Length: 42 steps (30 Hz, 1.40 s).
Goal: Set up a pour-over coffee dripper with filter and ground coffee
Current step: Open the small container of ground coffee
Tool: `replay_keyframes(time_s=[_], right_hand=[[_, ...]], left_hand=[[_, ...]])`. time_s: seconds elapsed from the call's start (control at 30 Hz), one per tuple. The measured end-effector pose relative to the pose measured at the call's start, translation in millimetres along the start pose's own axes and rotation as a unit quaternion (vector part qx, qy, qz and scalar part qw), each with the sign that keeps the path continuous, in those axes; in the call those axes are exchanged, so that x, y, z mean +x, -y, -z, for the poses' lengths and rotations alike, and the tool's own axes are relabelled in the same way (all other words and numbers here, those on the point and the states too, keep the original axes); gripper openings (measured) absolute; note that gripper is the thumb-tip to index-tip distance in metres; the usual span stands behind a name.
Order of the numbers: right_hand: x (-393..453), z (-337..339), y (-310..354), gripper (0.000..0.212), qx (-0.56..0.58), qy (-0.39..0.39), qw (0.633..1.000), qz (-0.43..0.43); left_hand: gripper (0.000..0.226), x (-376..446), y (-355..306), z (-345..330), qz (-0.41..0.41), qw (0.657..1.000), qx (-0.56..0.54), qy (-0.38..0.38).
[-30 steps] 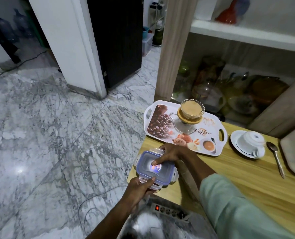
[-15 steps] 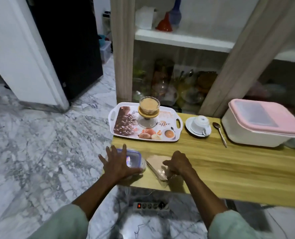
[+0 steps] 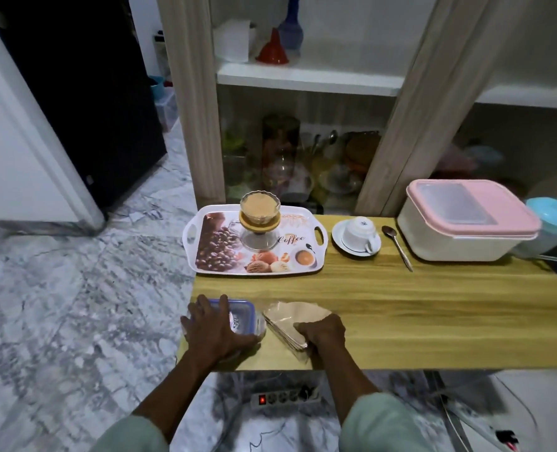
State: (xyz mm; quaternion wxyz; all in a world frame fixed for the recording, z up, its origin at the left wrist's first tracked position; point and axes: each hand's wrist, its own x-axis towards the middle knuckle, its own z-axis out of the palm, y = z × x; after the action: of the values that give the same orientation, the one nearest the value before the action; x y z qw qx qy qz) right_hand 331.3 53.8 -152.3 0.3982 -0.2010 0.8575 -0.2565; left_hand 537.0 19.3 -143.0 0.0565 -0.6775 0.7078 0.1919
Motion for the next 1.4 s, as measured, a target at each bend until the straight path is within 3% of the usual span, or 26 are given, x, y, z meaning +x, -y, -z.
replay_keyframes(time_s=[0.2, 0.37, 0.47, 0.7, 0.8, 0.93, 1.07, 1.13, 1.23, 1.4], right_hand=[[1.9, -6.4, 1.1, 0.076, 0.056, 0.024, 0.998, -0.035], [-8.2, -6.2, 2.1, 0.045, 0.185, 0.047, 0.982, -0.007], [-19.6, -0.6, 5.3, 0.029, 0.293, 0.072, 0.953, 0.036], [-22.7, 27.1, 36.6, 0.034, 0.517, 0.117, 0.842, 0.105], [-21.4, 49.2, 62.6, 0.039, 0.563, 0.109, 0.809, 0.131], [-21.9, 72.5, 85.2, 0.048, 0.630, 0.088, 0.755, 0.160], [-22.0, 94.8, 92.1, 0.055, 0.655, 0.109, 0.726, 0.177], [-19.4, 106.1, 89.7, 0.050, 0.647, 0.107, 0.726, 0.206], [-5.3, 125.9, 84.1, 0.050, 0.615, 0.039, 0.756, 0.222], [26.4, 188.8, 76.5, 0.039, 0.580, -0.052, 0.772, 0.253]], left_hand=[[0.112, 3.6, 5.1, -1.2, -0.023, 0.998, 0.024, -0.052], [0.110, 2.7, 4.7, -0.4, -0.023, 0.997, 0.011, -0.068], [0.114, 2.4, 1.7, 8.6, -0.022, 0.997, -0.020, -0.068], [0.121, 23.6, -20.2, 62.3, -0.085, 0.985, -0.096, -0.117], [0.121, 33.3, -41.5, 89.0, -0.115, 0.973, -0.131, -0.152], [0.123, 37.4, -72.4, 111.8, -0.132, 0.972, -0.138, -0.138], [0.117, 41.4, -101.7, 119.3, -0.165, 0.967, -0.121, -0.150], [0.117, 45.0, -121.5, 119.1, -0.186, 0.966, -0.109, -0.144], [0.119, 49.3, -151.2, 116.1, -0.212, 0.965, -0.097, -0.124], [0.117, 53.0, -215.6, 112.3, -0.245, 0.958, -0.098, -0.114]])
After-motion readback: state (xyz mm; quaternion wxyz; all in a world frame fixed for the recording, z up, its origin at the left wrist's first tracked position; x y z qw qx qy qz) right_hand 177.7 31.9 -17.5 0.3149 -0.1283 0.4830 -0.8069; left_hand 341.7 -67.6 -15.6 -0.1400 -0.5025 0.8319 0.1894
